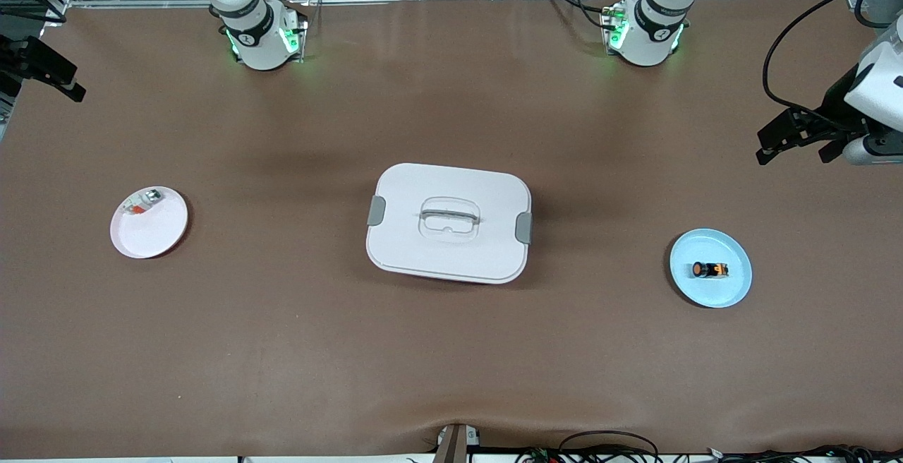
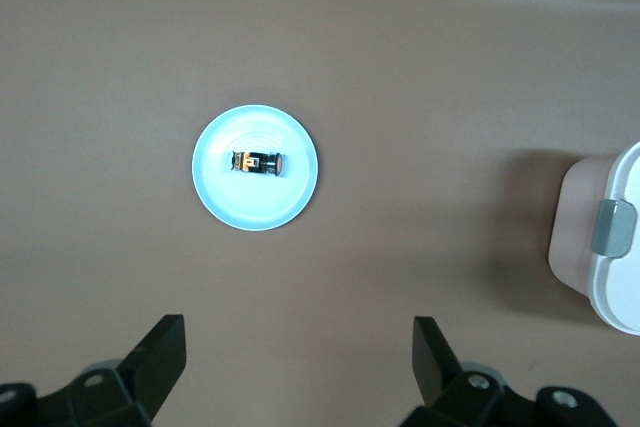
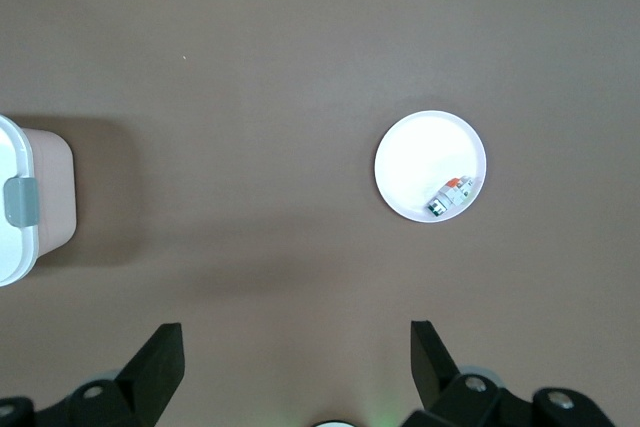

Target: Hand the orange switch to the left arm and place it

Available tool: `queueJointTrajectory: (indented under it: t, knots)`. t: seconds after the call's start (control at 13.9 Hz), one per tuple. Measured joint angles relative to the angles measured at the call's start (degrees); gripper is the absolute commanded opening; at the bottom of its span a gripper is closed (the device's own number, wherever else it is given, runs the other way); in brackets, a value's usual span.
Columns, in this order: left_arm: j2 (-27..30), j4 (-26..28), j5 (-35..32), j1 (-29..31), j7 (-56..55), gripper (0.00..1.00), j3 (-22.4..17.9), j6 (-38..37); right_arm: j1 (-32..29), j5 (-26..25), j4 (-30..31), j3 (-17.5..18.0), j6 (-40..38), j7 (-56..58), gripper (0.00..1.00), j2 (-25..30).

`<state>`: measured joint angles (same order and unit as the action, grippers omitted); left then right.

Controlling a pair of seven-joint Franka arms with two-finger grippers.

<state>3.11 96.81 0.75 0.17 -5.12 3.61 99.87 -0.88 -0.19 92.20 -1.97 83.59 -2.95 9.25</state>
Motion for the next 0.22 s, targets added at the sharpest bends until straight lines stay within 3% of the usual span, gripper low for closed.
queueJointTrajectory:
  t: [0.22]
  knots:
    - [-0.01,-0.01,0.00,0.00,0.00,1.00,0.00,-0.04,0.01,-0.53,0.00,0.02,-0.17,0.35,1.00,0.00]
